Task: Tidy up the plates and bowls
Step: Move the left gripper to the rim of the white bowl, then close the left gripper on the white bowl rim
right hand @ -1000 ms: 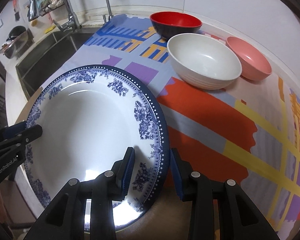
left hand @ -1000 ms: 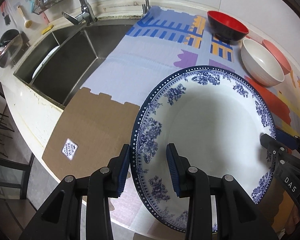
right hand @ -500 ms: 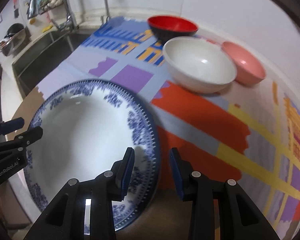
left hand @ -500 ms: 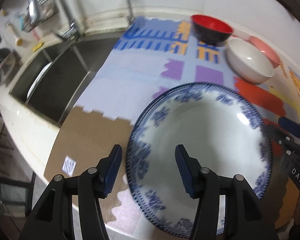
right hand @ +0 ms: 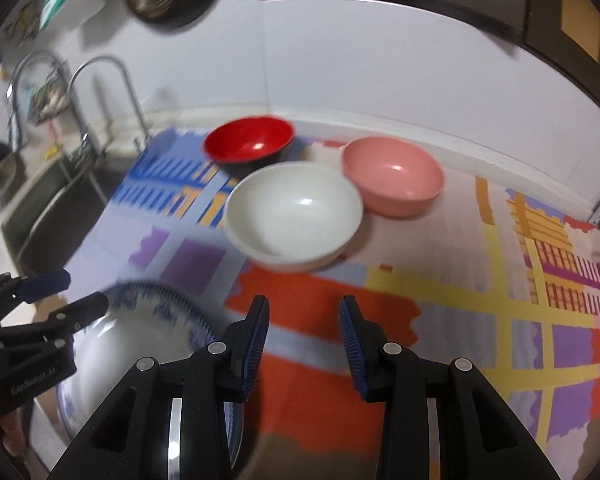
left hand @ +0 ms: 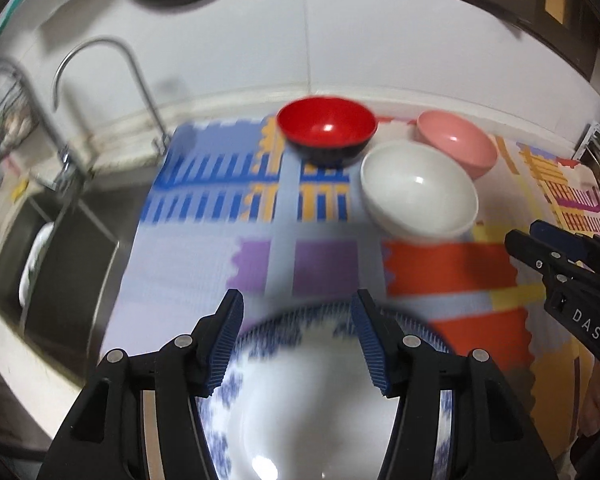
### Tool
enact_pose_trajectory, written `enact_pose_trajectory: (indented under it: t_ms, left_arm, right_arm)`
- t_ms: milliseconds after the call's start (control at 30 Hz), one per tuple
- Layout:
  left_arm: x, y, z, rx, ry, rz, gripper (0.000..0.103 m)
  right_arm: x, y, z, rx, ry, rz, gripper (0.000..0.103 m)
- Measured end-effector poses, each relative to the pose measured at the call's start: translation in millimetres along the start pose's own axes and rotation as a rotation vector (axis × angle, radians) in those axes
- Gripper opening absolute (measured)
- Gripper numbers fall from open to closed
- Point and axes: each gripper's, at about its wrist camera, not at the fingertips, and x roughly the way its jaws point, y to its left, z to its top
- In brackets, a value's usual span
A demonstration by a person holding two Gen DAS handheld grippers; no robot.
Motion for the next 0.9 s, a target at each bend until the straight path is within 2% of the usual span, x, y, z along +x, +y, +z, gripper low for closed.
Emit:
enact_pose_trajectory:
  t_ms: [67,367,600,733,900]
  left_arm:
    - [6.6,-4.5,14.6,0.016,-0.014,-0.004,0.059]
    - [48.7,-18.2,57.5,0.059,-0.019,-0.052,0.059]
    - [83.2,-26.4,75.4,0.065,0.029,-0.093,0.059]
    - [98.4,-32.2,81.2,0.071,0.055,-0.105,0.054]
    - [114.9,-39.9,84.3,0.076,0.097,-0.128,0.041]
  right_arm:
    - [6.4,-6.4,7.2,0.023,-0.003,-0.002,0.037]
    - [42.9,-27.3,31.0,0.077,0.015,0.011,0.037]
    - [70.5,-37.4,42.8,0.095,0.051,0.019,0.037]
    - [82.4,-40.2,45.6,0.104,0.077,0.031,0.037]
    - [92.6,-43.6,47.1,0.113,0.095,0.035,0.036]
